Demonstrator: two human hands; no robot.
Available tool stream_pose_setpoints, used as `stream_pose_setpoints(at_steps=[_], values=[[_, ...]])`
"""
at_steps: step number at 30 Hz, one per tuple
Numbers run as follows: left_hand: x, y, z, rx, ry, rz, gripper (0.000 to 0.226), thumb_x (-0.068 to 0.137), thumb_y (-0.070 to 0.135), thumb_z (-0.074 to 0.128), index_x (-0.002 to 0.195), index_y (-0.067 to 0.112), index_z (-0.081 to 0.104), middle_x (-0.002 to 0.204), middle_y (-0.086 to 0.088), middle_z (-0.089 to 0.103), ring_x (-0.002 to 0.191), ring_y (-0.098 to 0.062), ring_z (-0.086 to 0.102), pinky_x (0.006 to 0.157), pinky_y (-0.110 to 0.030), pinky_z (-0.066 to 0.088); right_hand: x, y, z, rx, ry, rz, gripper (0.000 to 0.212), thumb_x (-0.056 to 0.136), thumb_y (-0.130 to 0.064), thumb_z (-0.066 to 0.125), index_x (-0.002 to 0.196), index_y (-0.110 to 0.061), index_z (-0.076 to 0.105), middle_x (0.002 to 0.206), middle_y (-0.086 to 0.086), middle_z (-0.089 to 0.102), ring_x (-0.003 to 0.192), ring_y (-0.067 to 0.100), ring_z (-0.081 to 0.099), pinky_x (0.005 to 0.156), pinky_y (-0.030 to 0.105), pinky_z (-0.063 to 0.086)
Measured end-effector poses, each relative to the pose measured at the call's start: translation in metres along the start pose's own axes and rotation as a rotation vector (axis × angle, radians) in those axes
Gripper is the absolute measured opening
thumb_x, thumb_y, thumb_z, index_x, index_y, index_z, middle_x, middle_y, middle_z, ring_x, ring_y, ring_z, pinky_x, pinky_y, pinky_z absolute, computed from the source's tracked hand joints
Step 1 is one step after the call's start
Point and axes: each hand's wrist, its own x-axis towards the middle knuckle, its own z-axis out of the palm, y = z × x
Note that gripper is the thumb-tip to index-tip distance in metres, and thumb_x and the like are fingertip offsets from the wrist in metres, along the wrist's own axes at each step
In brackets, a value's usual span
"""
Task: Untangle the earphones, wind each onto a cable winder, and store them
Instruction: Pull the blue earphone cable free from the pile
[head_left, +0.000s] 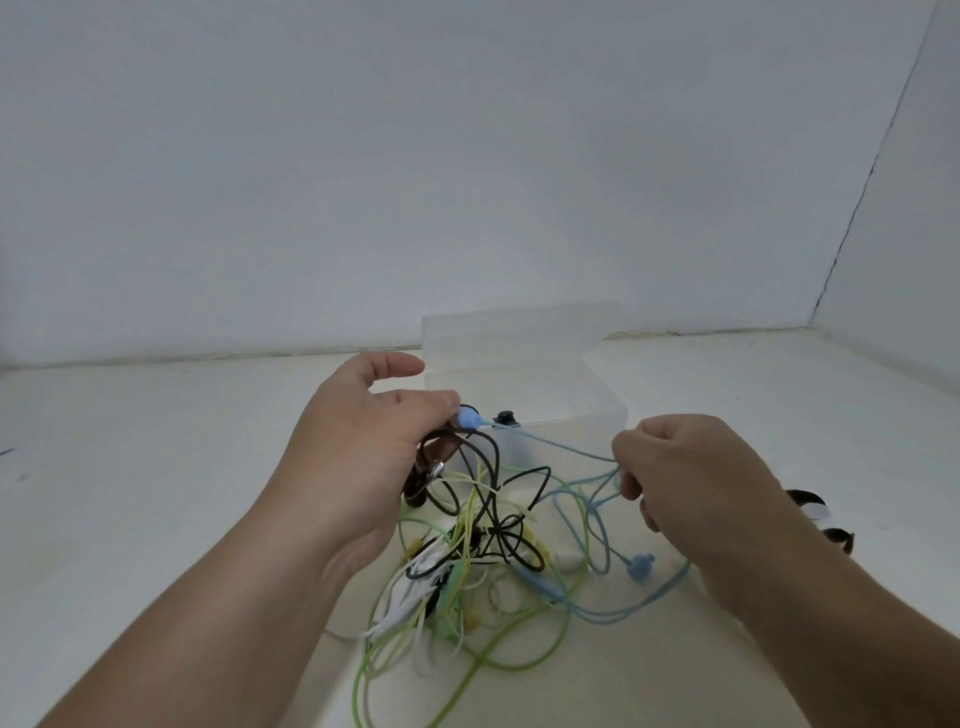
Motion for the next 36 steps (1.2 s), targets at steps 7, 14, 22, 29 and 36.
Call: stream_pose_setpoints(at_steps=[7,14,22,29,36], values=[[-0.002,-0.001,-0.001,0.048,0.004,0.060,0.033,0.087,-0.007,0.066,0.109,0.014,0.055,0.070,-0.004,0.070,0.057,-0.017,0.066,0.052,-0.029,0.053,0.005,0.006,0.000,0.055,0.004,-0.036,0.015,0.081,-0.011,0.052,0.067,-0.013,0.052,0.064,0.009,0.037,0.061,0.021,0.032,0.058,0.036,0.025],[0.016,-0.003,-0.025,0.605,0.210,0.139,0.025,0.087,0.003,0.068,0.098,0.023,0.059,0.086,0.000,0.063,0.056,-0.017,0.053,0.055,-0.025,0.039,0.010,-0.001,-0.020,0.631,-0.223,-0.061,0.023,0.097,-0.015,0.055,0.077,-0.006,0.061,0.048,-0.003,0.026,0.040,0.011,0.017,0.040,0.023,0.013],[0.005,-0.006,-0.023,1.241,0.441,0.687,0.025,0.083,0.009,0.069,0.107,0.017,0.067,0.111,-0.011,0.055,0.106,-0.032,0.041,0.077,-0.044,0.043,0.009,-0.013,-0.053,0.961,-0.433,-0.190,0.027,0.083,-0.024,0.053,0.097,-0.013,0.074,0.055,-0.004,0.025,0.038,0.007,0.017,0.042,0.023,0.011],[-0.028,-0.021,0.016,1.100,-0.715,0.696,0.029,0.079,0.058,0.064,0.100,0.039,0.070,0.104,0.026,0.061,0.099,0.006,0.057,0.084,-0.020,0.049,0.019,-0.009,-0.059,1.028,-0.306,-0.170,0.029,0.101,-0.016,0.043,0.112,-0.016,0.070,0.055,-0.003,0.030,0.040,0.007,0.019,0.043,0.022,0.013],[-0.002,-0.037,0.000,1.384,-0.496,0.614,0.013,0.068,0.025,0.065,0.074,0.036,0.070,0.089,0.024,0.055,0.088,-0.007,0.058,0.073,-0.028,0.049,0.029,-0.003,-0.067,1.029,-0.152,-0.124,0.033,0.099,-0.006,0.042,0.117,-0.016,0.068,0.055,-0.003,0.032,0.040,0.009,0.021,0.040,0.021,0.016]])
